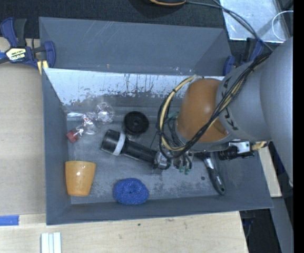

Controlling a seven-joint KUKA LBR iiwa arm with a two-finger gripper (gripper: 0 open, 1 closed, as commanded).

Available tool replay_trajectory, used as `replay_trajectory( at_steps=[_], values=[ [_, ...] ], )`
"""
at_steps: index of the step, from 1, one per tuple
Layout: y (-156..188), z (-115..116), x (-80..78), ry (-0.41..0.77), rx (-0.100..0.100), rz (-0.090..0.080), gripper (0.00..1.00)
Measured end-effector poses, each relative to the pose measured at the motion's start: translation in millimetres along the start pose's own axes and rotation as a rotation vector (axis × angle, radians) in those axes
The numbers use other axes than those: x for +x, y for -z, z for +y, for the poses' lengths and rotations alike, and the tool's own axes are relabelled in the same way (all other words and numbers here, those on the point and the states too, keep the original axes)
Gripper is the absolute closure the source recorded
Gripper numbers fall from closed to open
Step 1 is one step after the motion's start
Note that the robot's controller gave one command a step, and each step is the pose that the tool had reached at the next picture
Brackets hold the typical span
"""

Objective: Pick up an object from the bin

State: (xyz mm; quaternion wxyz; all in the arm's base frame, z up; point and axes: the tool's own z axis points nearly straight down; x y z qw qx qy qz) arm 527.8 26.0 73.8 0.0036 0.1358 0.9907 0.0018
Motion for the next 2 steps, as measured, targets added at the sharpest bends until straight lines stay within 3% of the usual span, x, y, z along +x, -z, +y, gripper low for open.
replay_trajectory(
  at_steps=[2],
  values=[
    [17.5,-0.6,2.2,0.001,0.002,0.006,1.0]
  ],
)
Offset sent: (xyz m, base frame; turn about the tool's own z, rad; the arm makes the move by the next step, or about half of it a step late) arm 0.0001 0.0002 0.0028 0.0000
